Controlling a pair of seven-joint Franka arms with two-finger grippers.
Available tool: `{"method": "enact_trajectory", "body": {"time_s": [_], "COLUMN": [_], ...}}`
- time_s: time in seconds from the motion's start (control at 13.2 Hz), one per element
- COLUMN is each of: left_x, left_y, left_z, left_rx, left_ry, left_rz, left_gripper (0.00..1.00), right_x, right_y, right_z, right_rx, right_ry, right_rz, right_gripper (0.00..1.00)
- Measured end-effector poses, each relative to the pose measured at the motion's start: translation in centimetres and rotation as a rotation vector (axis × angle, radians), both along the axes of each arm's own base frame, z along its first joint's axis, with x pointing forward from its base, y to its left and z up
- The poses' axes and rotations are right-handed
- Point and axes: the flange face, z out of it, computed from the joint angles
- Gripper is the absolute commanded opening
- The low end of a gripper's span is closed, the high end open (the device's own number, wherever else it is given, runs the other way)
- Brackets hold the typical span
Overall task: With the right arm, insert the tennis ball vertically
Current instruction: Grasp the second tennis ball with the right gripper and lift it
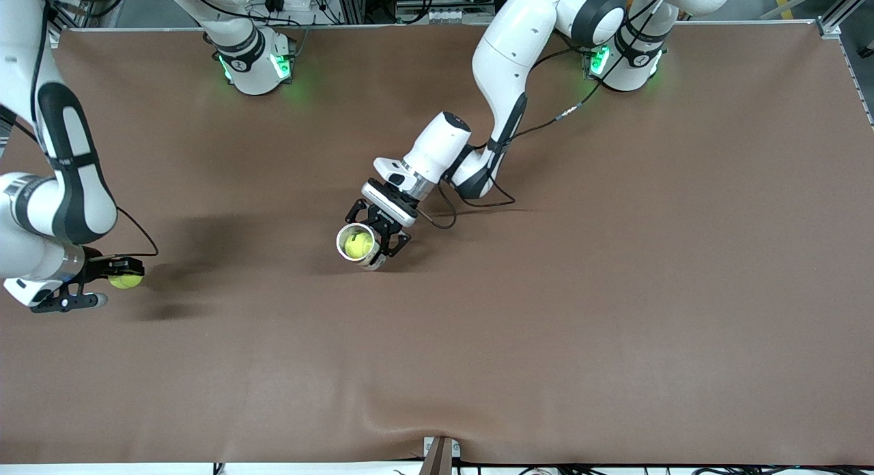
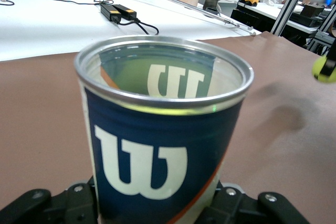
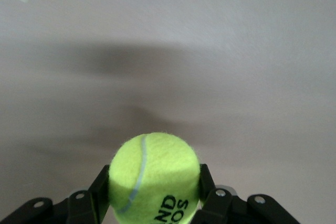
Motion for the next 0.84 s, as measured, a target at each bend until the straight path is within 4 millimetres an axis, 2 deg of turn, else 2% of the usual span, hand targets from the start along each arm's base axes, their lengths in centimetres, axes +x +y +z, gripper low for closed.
{"method": "enact_trajectory", "body": {"time_s": [0.23, 0.38, 0.61, 0.84], "left_x": [0.0, 0.0, 0.1, 0.1], "left_y": [0.0, -0.1, -0.1, -0.1], "left_z": [0.1, 0.1, 0.2, 0.3], "left_rx": [-0.001, -0.002, -0.006, -0.009], "left_ry": [-0.001, -0.001, -0.001, 0.000], "left_rz": [0.000, 0.000, 0.002, 0.004], "left_gripper": [0.70, 0.70, 0.70, 0.71], "right_x": [0.3, 0.3, -0.2, -2.0], "right_y": [9.6, 16.1, 27.0, 37.7], "right_z": [8.6, 12.5, 15.7, 17.2], "right_rx": [-0.033, -0.067, -0.115, -0.106], "right_ry": [0.049, 0.078, 0.051, -0.003], "right_rz": [-0.081, -0.154, -0.264, -0.408], "right_gripper": [0.00, 0.00, 0.00, 0.00]}}
